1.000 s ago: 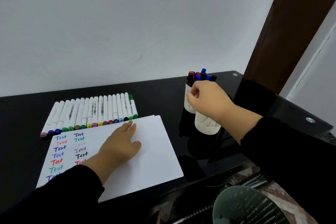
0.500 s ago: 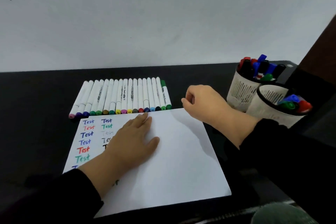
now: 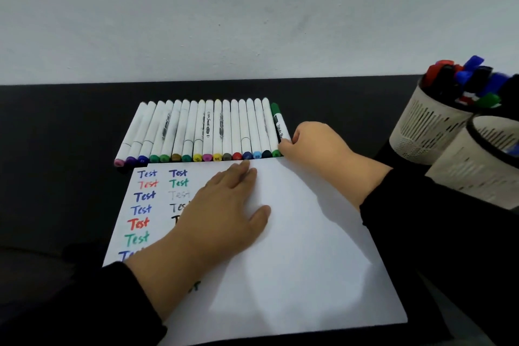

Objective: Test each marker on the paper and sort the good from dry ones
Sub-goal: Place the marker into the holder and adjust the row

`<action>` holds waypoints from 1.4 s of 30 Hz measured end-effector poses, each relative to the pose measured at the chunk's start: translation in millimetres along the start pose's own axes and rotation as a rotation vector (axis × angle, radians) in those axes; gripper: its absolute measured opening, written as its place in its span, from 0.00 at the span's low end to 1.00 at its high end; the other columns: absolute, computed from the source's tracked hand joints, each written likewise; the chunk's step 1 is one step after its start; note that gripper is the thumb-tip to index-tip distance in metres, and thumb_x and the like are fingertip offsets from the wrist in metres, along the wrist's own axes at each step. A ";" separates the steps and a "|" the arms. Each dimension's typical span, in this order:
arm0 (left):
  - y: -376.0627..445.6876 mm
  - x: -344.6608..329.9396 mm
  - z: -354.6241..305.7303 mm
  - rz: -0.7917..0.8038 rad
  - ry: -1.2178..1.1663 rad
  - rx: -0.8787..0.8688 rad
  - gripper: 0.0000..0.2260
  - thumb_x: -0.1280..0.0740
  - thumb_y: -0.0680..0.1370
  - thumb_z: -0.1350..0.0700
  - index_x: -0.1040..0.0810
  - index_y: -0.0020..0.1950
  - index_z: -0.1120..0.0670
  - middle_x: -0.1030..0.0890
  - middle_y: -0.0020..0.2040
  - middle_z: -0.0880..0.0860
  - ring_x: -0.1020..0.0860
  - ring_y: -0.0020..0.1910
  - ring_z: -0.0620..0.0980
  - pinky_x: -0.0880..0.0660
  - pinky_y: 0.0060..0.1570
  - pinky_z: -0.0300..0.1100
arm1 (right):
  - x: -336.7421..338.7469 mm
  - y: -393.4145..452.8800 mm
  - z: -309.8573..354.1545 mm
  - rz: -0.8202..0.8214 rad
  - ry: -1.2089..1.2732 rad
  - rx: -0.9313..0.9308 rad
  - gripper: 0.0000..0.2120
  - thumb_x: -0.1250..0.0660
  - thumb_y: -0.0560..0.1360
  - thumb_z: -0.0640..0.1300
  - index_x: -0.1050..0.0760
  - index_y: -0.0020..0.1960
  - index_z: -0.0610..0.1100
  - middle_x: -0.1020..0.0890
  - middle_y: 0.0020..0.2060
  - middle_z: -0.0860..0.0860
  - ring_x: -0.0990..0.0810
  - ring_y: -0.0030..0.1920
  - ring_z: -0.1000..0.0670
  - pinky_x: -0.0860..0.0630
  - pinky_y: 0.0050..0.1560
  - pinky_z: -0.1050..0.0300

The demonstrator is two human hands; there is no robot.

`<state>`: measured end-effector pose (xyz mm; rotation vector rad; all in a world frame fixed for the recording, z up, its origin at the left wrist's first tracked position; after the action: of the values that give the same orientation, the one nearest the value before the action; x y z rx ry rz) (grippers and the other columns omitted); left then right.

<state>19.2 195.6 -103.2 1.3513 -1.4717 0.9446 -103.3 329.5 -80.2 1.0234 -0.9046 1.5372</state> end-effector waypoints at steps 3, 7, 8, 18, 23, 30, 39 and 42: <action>-0.5 -0.9 0.1 0.012 0.000 0.002 0.30 0.46 0.79 0.41 0.51 0.77 0.50 0.55 0.77 0.44 0.53 0.75 0.44 0.53 0.70 0.37 | 7.0 -1.6 -4.7 -0.021 0.081 -0.069 0.15 0.38 0.74 0.49 0.33 0.33 0.43 0.35 0.25 0.50 0.36 0.26 0.50 0.40 0.26 0.58; -0.7 -2.4 -0.4 0.037 0.033 0.018 0.30 0.48 0.79 0.40 0.51 0.77 0.50 0.55 0.77 0.45 0.53 0.75 0.45 0.54 0.71 0.37 | 22.0 -14.0 -13.5 -0.073 0.199 -0.149 0.13 0.38 0.74 0.50 0.26 0.40 0.39 0.29 0.29 0.48 0.32 0.28 0.49 0.36 0.28 0.58; -0.7 -3.3 -0.1 0.046 0.047 0.026 0.31 0.51 0.77 0.38 0.51 0.77 0.51 0.55 0.77 0.46 0.53 0.75 0.45 0.54 0.71 0.38 | 25.8 -17.8 -15.3 -0.079 0.224 -0.164 0.14 0.38 0.74 0.50 0.24 0.42 0.38 0.28 0.30 0.48 0.32 0.28 0.49 0.36 0.28 0.58; -3.0 9.9 -14.2 0.107 0.261 -0.020 0.32 0.50 0.80 0.42 0.56 0.77 0.58 0.54 0.78 0.54 0.54 0.76 0.50 0.57 0.72 0.43 | 68.6 -86.5 -18.4 -0.142 0.318 -0.131 0.11 0.40 0.75 0.50 0.29 0.40 0.43 0.25 0.32 0.48 0.29 0.32 0.49 0.35 0.31 0.58; -13.3 15.1 -8.7 0.109 -0.061 0.146 0.31 0.46 0.80 0.44 0.55 0.77 0.54 0.52 0.78 0.49 0.51 0.75 0.47 0.50 0.71 0.43 | 61.8 -116.7 -16.7 -0.114 0.423 -0.129 0.10 0.41 0.74 0.48 0.32 0.37 0.43 0.28 0.31 0.50 0.31 0.31 0.51 0.34 0.31 0.58; -54.9 26.3 6.2 -0.056 -0.375 0.202 0.29 0.40 0.79 0.47 0.48 0.76 0.47 0.43 0.76 0.45 0.44 0.74 0.44 0.46 0.70 0.39 | 34.0 -146.9 9.6 -0.073 0.546 -0.016 0.12 0.42 0.74 0.41 0.38 0.32 0.44 0.33 0.29 0.51 0.36 0.30 0.53 0.39 0.31 0.59; -94.0 43.8 34.4 -0.207 -0.651 0.334 0.21 0.35 0.77 0.49 0.32 0.69 0.42 0.29 0.58 0.38 0.31 0.54 0.37 0.36 0.53 0.33 | 11.5 -146.4 38.9 -0.165 0.887 -0.098 0.10 0.45 0.76 0.40 0.32 0.40 0.35 0.29 0.33 0.46 0.37 0.30 0.54 0.38 0.26 0.66; -99.0 46.8 41.4 -0.240 -0.734 0.366 0.15 0.34 0.76 0.48 0.25 0.63 0.42 0.23 0.51 0.39 0.26 0.49 0.35 0.32 0.46 0.32 | -3.5 -145.6 47.3 -0.188 1.035 -0.215 0.09 0.45 0.75 0.41 0.32 0.37 0.42 0.26 0.31 0.49 0.35 0.31 0.52 0.37 0.33 0.58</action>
<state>112.8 131.2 -74.9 2.2539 -1.6431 0.5950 47.5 311.3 -60.6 0.0694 -0.2129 1.4868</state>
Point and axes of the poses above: each hand's wrist, its own y-axis towards the middle knuckle, its own x-axis out of the back of the hand, z = x × y, the point moved 4 cm from there along y, towards the middle knuckle
